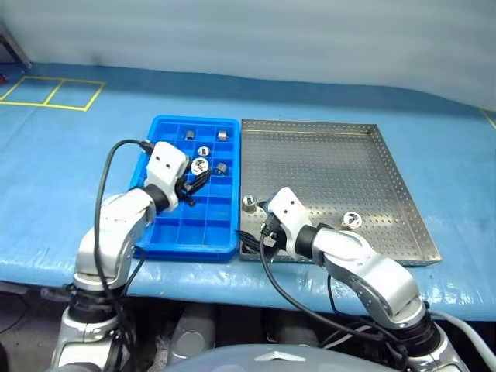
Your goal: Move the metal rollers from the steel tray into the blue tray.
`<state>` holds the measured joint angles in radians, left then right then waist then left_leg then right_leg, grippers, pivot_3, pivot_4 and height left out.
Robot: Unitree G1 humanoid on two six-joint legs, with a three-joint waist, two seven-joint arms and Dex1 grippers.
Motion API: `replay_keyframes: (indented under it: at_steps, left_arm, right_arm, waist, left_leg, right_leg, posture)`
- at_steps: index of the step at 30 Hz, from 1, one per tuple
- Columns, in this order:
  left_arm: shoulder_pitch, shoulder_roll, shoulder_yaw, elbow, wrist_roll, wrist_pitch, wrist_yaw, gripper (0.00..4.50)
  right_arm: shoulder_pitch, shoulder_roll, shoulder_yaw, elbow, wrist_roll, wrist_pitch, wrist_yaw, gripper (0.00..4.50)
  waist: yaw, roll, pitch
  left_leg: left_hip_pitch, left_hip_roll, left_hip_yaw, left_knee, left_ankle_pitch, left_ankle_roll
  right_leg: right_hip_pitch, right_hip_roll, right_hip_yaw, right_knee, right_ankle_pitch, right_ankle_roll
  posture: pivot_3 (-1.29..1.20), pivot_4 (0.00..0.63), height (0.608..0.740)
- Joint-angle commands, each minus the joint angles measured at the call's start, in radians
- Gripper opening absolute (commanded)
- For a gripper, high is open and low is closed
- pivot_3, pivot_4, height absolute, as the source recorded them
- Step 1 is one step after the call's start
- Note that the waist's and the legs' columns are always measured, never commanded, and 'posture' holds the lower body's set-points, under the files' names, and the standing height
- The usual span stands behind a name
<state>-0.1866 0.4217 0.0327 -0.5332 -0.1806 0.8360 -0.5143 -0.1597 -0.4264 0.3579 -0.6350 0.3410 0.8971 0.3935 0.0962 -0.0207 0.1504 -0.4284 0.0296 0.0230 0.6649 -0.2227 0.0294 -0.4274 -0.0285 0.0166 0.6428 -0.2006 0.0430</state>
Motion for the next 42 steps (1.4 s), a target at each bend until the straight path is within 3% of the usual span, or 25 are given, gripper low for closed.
replay_keyframes:
  at_steps: [1, 9, 15, 31, 39, 42]
  left_arm:
    - [0.036, 0.014, 0.031, -0.093, -0.011, 0.036, 0.039, 1.69]
    - [0.146, 0.029, 0.087, -0.131, -0.01, 0.074, 0.096, 1.69]
    - [0.153, 0.026, 0.061, -0.085, -0.001, 0.075, 0.118, 1.69]
    - [0.095, 0.013, 0.012, 0.038, -0.048, 0.053, 0.099, 1.69]
    - [0.068, 0.017, 0.027, 0.036, -0.081, 0.042, 0.077, 4.43]
    - [0.051, 0.002, 0.06, 0.032, -0.132, 0.021, 0.052, 4.48]
  right_arm:
    - [-0.023, 0.016, 0.019, 0.005, -0.002, -0.033, 0.024, 4.5]
    - [-0.035, 0.037, 0.033, 0.031, -0.014, -0.047, 0.049, 4.5]
    - [-0.024, 0.044, 0.031, 0.022, -0.023, -0.044, 0.05, 4.5]
    - [0.048, 0.049, -0.016, -0.044, -0.023, -0.018, -0.017, 4.5]
    - [0.086, 0.039, -0.052, -0.088, -0.016, -0.006, -0.039, 4.5]
    - [0.102, 0.026, -0.081, -0.107, -0.015, 0.001, -0.043, 4.5]
  waist:
    - [0.009, 0.0, 0.0]
    - [0.041, 0.0, 0.0]
    - [0.06, 0.0, 0.0]
    - [0.042, 0.001, 0.0]
    - [0.029, 0.001, 0.0]
    - [0.022, 0.001, 0.0]
  left_leg:
    - [0.0, 0.0, 0.0, 0.0, 0.0, 0.0]
    - [0.0, 0.0, -0.001, -0.002, 0.0, -0.001]
    - [-0.001, 0.001, -0.001, -0.002, 0.0, -0.001]
    - [-0.002, 0.0, -0.001, -0.003, 0.0, -0.001]
    - [-0.002, -0.001, -0.001, -0.003, 0.0, -0.001]
    - [-0.002, -0.001, -0.001, -0.003, 0.0, -0.001]
  right_leg:
    - [0.0, 0.0, -0.001, 0.0, 0.0, 0.0]
    - [-0.001, -0.001, -0.002, 0.0, -0.001, -0.002]
    - [-0.001, -0.001, -0.004, 0.0, -0.001, -0.002]
    - [-0.002, -0.004, -0.005, -0.001, -0.002, -0.003]
    - [-0.002, -0.007, -0.007, -0.001, -0.002, -0.003]
    - [-0.002, -0.007, -0.007, -0.001, -0.002, -0.003]
  posture:
    - [0.36, 0.15, 0.74]
    - [0.37, 0.15, 0.74]
    - [0.37, 0.15, 0.74]
    - [0.24, 0.15, 0.74]
    - [0.22, 0.15, 0.74]
    - [0.22, 0.15, 0.74]
